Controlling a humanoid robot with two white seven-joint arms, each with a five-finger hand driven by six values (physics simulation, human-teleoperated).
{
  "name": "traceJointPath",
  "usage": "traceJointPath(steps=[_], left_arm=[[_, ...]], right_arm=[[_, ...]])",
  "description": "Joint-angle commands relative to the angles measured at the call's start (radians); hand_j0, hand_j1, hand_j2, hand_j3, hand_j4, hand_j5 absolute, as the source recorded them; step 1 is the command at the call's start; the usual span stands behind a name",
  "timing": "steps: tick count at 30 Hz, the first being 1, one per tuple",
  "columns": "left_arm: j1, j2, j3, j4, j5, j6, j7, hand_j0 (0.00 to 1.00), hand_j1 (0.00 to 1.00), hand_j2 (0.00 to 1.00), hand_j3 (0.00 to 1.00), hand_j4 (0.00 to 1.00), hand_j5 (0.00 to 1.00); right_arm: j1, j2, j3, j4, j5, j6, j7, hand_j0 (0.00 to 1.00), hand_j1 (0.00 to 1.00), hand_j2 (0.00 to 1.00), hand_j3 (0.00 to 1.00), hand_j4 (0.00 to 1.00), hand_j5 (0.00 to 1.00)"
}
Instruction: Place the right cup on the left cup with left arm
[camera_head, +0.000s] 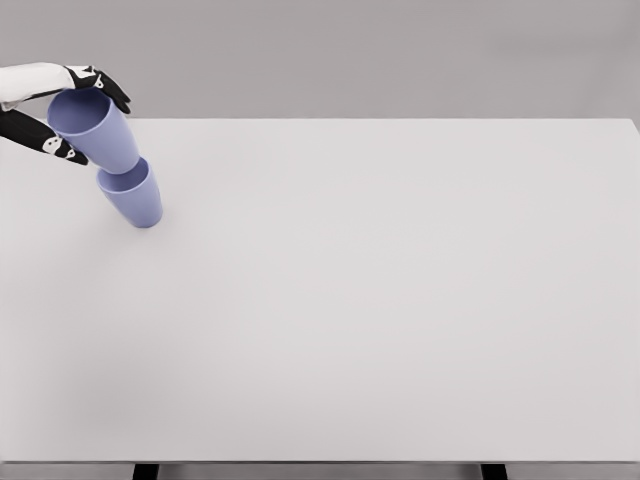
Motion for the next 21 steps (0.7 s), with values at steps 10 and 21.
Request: traceJointPath(steps=[10, 21], left_arm=[[0.000, -0.052, -0.011, 0.088, -0.017, 0.003, 0.000, 0.55, 0.55, 0.55, 0.55, 0.55, 0.55], [0.006, -0.086, -0.011, 0.147, -0.044, 0.003, 0.000, 0.55, 0.55, 0.55, 0.55, 0.55, 0.55]], right_arm=[[0.000, 0.000, 0.000, 0.000, 0.000, 0.000, 0.000, 1.00, 1.00, 1.00, 1.00, 1.00, 1.00], [0.000, 0.000, 0.000, 0.000, 0.000, 0.000, 0.000, 1.00, 1.00, 1.00, 1.00, 1.00, 1.00]])
